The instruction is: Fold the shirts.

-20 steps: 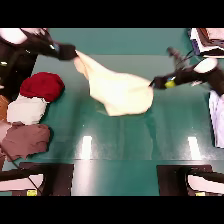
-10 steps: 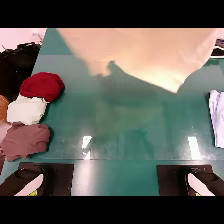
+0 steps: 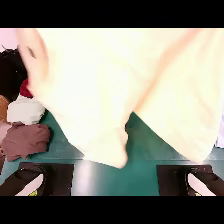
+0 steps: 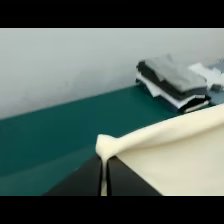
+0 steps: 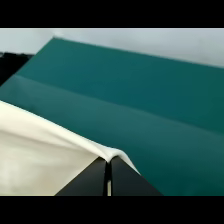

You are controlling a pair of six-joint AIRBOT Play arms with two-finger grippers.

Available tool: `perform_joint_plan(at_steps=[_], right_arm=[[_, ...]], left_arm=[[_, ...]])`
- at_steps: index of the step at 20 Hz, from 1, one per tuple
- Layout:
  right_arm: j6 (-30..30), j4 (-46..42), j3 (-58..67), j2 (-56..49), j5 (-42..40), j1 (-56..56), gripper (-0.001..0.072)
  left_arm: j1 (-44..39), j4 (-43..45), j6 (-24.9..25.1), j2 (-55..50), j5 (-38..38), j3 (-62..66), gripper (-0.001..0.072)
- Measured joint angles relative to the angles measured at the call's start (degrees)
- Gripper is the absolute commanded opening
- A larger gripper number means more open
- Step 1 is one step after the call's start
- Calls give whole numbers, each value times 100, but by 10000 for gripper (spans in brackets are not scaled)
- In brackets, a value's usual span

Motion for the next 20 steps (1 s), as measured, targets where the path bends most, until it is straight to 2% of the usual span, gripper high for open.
perform_joint_plan(at_steps=[5,10,12,15,20], right_arm=[[125,-24,-682,-1346,109,424,14],[70,28,-1051,-2833,-533,651,22],[52,39,-833,-3335,-610,675,436],[33,72,-328,-3821,-413,651,449],[17,94,-229,-3506,94,387,449]], left_arm=[[4,625,-85,-1001,-98,-1473,22],[4,1176,-203,-2339,590,-2277,34],[4,1311,-369,-2717,955,-2380,538],[33,1408,-588,-2946,1154,-2358,546],[391,1547,-647,-2667,-2,-2439,547]])
